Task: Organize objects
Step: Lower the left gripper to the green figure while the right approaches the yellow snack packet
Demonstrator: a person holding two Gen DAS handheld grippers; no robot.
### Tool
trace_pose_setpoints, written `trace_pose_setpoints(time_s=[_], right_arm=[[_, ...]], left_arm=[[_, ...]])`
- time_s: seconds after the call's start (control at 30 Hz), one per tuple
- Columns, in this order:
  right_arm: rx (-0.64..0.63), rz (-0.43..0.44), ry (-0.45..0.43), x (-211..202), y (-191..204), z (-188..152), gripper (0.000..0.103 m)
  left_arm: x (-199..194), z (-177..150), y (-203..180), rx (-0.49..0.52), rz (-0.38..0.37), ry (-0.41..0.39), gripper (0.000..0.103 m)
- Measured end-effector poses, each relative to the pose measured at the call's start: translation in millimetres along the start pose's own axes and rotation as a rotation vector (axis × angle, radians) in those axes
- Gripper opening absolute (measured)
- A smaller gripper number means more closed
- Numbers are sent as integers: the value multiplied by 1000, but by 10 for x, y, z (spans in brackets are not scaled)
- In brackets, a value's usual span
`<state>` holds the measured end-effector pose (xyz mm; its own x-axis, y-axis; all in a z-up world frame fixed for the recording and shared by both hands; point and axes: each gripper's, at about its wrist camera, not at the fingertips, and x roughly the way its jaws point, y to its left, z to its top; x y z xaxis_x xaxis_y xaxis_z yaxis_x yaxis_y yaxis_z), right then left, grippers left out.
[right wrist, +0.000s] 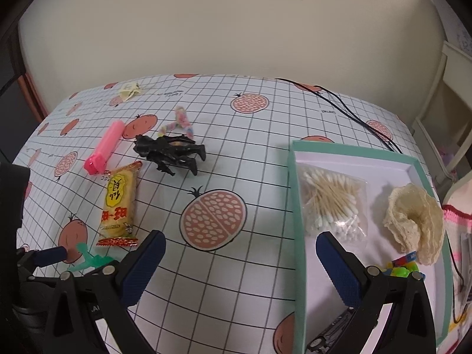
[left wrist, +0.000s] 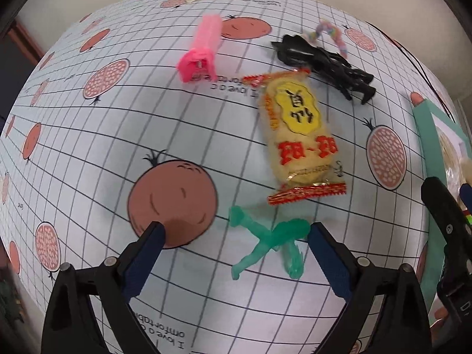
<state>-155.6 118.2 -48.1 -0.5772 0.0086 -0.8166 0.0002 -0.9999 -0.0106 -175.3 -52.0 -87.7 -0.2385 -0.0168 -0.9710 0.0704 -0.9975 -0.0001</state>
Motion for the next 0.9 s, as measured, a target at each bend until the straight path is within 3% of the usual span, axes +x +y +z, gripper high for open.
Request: trace_pose_setpoints(time_s=[0.13, 0.27, 0.9], right_arm=[[2, 16, 1, 24, 70, 19, 103], [14, 41, 0, 49, 141, 40, 103], [-54, 174, 40, 290, 717, 167, 103]], left_arm=[[-20, 16, 84, -26, 7, -1, 94], [-65, 41, 162, -50, 13, -16, 84], [-135, 83, 353, -89, -2, 41, 84]])
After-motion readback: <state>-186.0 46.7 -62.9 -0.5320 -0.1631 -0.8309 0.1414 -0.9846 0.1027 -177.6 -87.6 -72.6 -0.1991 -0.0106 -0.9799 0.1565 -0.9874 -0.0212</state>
